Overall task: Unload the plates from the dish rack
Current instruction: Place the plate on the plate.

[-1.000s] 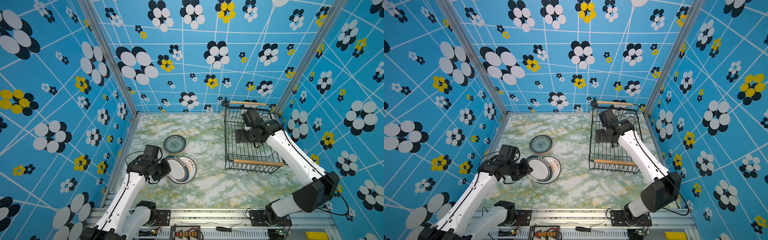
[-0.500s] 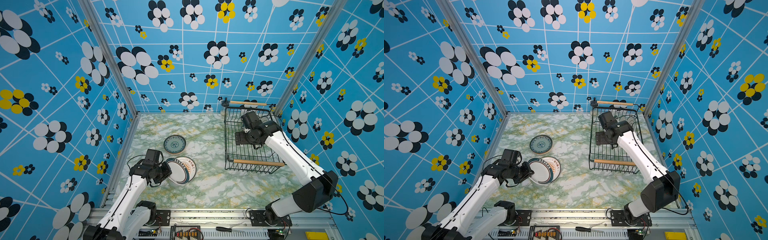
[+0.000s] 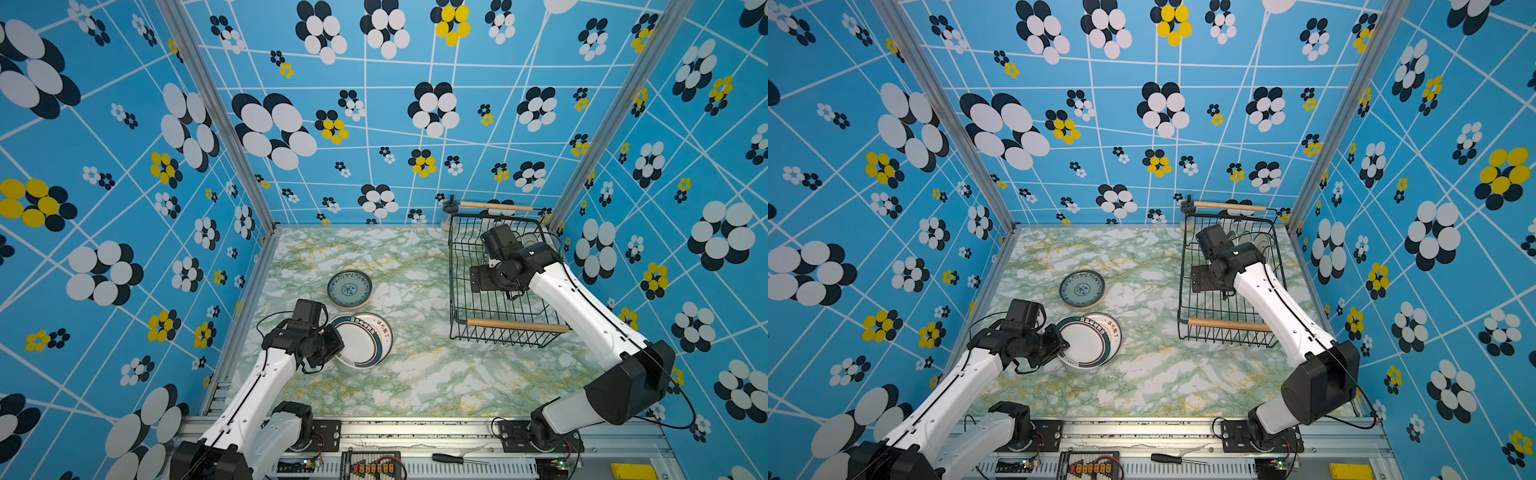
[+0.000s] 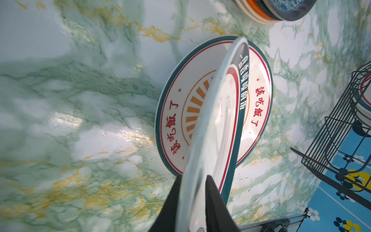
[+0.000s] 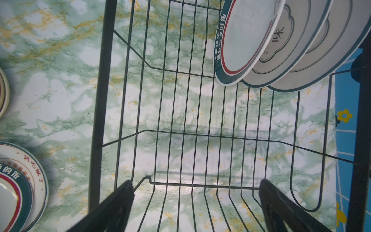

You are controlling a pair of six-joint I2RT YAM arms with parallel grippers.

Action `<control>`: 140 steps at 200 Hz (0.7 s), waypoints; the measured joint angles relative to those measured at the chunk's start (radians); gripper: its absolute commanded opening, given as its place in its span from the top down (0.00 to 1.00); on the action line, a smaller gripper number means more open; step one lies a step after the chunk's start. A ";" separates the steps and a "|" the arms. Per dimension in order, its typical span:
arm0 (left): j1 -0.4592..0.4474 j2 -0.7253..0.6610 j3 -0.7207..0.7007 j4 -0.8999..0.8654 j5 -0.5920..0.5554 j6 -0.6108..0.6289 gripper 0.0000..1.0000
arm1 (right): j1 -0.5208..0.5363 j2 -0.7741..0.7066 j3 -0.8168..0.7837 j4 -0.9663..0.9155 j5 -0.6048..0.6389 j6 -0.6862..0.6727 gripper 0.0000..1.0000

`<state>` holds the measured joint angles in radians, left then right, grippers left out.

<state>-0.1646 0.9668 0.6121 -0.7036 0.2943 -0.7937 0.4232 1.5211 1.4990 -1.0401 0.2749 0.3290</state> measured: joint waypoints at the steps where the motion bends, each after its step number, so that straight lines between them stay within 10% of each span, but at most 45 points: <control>1: 0.000 0.000 0.000 0.000 0.000 0.000 0.75 | 0.000 0.000 0.000 0.000 0.000 0.000 0.01; 140: -0.001 0.101 -0.004 0.058 -0.008 0.001 0.70 | 0.000 0.000 -0.003 0.003 -0.003 -0.001 0.01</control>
<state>-0.1658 1.0679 0.6083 -0.6456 0.2863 -0.7929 0.4232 1.5211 1.4963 -1.0367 0.2714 0.3283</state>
